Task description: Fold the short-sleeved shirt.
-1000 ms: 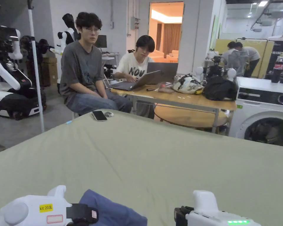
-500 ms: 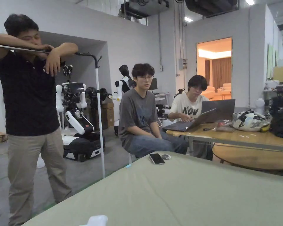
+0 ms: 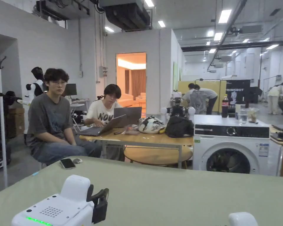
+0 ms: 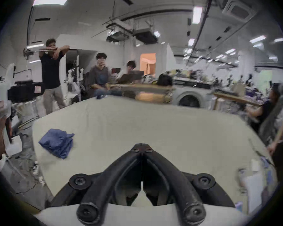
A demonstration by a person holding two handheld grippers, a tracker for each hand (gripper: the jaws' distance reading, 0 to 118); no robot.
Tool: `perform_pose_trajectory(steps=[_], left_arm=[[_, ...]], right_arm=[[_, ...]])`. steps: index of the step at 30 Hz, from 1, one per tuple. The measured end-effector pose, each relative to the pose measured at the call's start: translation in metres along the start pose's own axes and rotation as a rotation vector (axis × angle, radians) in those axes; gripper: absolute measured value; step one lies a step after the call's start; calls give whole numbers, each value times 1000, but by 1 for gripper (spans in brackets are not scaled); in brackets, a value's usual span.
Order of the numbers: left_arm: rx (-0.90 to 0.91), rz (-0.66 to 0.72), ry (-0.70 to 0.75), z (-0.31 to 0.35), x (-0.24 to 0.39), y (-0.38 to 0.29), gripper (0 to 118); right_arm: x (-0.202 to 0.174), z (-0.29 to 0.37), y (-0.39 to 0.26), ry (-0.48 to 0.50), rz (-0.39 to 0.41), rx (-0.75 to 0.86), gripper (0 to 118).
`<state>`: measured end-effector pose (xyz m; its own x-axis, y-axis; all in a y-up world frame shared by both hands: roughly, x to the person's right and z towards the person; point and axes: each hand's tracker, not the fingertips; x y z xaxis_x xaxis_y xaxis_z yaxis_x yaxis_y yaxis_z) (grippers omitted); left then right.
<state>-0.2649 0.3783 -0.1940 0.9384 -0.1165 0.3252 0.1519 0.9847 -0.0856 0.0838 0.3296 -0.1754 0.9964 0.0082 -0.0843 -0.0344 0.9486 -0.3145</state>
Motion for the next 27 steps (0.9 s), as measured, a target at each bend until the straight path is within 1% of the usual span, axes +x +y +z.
perform_pose_trajectory(steps=[1, 3, 4, 6, 9, 11, 14, 17, 18, 24, 26, 27], left_arm=[[10, -1, -39, -2, 12, 0, 24], [28, -18, -101, -1, 42, -1, 6], [19, -31, -118, -1, 53, 0, 0], [45, -32, -123, 2, 66, -2, 0], [62, 17, -166, 6, 71, 1, 0], [64, 25, -140, 8, 74, 4, 0], [75, 80, -150, 8, 66, 7, 0], [81, 68, -127, 10, 66, 5, 0], [85, 56, -114, 11, 65, 4, 0], [116, 77, -84, 15, 56, 8, 0], [123, 49, -48, 13, 57, 8, 24], [119, 53, -63, 13, 52, 8, 31]], right_arm=[[11, 12, 0, -38, -5, 17, 0], [31, 37, -4, -126, -17, 63, 0], [38, 47, -6, -158, -12, 73, 0], [52, 67, -13, -245, -7, 104, 0], [66, 86, -22, -318, -36, 142, 0], [72, 93, -25, -310, -49, 148, 0], [73, 94, -23, -305, -69, 155, 0], [70, 94, -21, -299, -73, 162, 0], [69, 94, -22, -301, -68, 168, 0], [61, 90, -20, -290, -48, 171, 0], [57, 90, -17, -293, -47, 180, 6], [56, 89, -15, -288, -50, 184, 8]])
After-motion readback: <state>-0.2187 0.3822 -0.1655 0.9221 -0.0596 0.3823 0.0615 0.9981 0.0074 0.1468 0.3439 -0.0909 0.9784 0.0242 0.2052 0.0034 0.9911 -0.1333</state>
